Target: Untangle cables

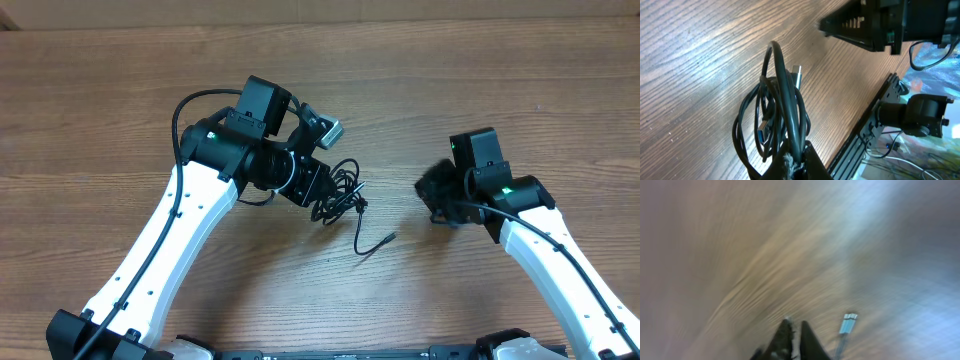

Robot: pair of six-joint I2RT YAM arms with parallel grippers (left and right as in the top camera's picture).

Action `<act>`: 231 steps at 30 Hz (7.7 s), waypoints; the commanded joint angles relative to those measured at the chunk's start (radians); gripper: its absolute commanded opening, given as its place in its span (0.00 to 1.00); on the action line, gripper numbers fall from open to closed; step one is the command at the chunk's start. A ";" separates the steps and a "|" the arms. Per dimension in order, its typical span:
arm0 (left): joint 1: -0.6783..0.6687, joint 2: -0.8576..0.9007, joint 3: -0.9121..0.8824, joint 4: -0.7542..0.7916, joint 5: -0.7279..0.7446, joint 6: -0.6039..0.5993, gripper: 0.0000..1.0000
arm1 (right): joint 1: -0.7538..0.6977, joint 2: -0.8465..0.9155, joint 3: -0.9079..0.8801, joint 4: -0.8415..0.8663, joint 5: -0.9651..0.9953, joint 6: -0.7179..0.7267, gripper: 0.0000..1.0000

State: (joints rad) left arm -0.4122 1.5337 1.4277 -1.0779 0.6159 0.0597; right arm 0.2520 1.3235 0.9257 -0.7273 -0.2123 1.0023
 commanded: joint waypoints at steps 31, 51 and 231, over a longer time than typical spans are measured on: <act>0.008 -0.012 0.016 0.014 0.179 0.074 0.04 | 0.274 -0.004 0.003 0.158 -0.141 -1.220 0.37; 0.223 -0.012 0.016 -0.076 0.054 0.068 0.04 | 0.205 -0.004 0.003 0.173 0.029 -0.827 0.04; 0.149 0.025 0.082 0.069 0.817 0.203 0.04 | 0.062 -0.004 0.003 0.561 -0.659 -0.444 0.74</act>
State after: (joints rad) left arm -0.2554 1.5562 1.5040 -1.0183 1.3170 0.2371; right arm 0.3141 1.3231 0.9276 -0.1722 -0.8585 0.5014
